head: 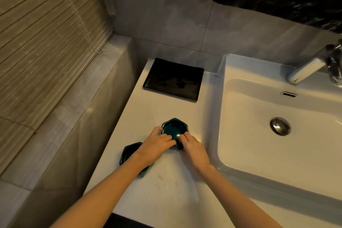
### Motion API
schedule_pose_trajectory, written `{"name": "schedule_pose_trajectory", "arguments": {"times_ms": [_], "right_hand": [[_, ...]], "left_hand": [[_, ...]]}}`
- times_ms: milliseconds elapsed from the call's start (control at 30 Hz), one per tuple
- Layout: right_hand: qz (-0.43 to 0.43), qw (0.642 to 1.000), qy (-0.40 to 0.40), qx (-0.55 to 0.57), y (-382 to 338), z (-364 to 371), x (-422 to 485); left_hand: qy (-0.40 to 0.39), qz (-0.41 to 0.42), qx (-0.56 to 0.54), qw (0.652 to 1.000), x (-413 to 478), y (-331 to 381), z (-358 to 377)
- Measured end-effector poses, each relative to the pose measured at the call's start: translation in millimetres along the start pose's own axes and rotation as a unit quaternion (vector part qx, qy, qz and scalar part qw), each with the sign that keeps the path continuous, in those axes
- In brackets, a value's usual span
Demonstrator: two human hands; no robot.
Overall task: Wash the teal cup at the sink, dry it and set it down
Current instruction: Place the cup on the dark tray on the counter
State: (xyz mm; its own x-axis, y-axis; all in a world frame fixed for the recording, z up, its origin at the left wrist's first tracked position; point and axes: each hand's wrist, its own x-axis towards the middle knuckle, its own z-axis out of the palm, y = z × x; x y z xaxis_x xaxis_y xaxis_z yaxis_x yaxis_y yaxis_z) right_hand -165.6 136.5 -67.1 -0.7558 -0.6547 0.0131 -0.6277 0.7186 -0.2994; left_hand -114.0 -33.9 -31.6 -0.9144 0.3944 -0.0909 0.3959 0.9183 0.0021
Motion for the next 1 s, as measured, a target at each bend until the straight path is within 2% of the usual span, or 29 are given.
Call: {"name": "schedule_pose_trajectory", "arguments": {"times_ms": [167, 300, 367, 433, 567, 667, 733, 800, 867, 1000], "right_hand": [[-0.013, 0.999, 0.003, 0.053, 4.4, -2.1, -0.1], [-0.02, 0.996, -0.036, 0.083, 2.7, -12.6, -3.1], [-0.018, 0.994, -0.009, 0.107, -0.1, -18.4, -8.9], [-0.011, 0.99, 0.023, 0.138, -6.1, -28.1, -15.1], [0.0, 0.98, 0.046, 0.195, -24.3, -49.7, -20.6], [0.05, 0.968, -0.006, 0.244, -47.3, -53.3, -18.4], [0.09, 0.959, -0.064, 0.259, -65.2, -48.1, -15.0], [0.132, 0.952, -0.114, 0.254, -83.3, -40.1, -12.7], [0.181, 0.939, -0.143, 0.254, -97.6, -30.5, -11.6], [0.291, 0.901, -0.159, 0.281, -115.6, -11.9, -10.4]], "left_hand": [[0.02, -0.018, 0.005, 1.0, 0.5, 5.5, 0.6], [0.034, -0.041, -0.022, 0.998, -2.0, 7.8, -0.8], [0.064, -0.073, -0.065, 0.993, -7.9, 7.5, -3.9], [0.108, -0.139, -0.103, 0.979, -19.4, 6.0, -14.2], [0.145, -0.298, -0.203, 0.921, -60.3, -8.6, -37.5], [0.144, -0.376, -0.291, 0.868, -98.8, -26.8, -37.2], [0.106, -0.433, -0.376, 0.812, -119.8, -37.5, -28.9], [0.048, -0.488, -0.47, 0.734, -134.8, -43.1, -17.7], [0.006, -0.513, -0.534, 0.673, -145.2, -42.5, -6.5], [-0.045, -0.495, -0.601, 0.626, -151.6, -36.1, 4.7]]}}
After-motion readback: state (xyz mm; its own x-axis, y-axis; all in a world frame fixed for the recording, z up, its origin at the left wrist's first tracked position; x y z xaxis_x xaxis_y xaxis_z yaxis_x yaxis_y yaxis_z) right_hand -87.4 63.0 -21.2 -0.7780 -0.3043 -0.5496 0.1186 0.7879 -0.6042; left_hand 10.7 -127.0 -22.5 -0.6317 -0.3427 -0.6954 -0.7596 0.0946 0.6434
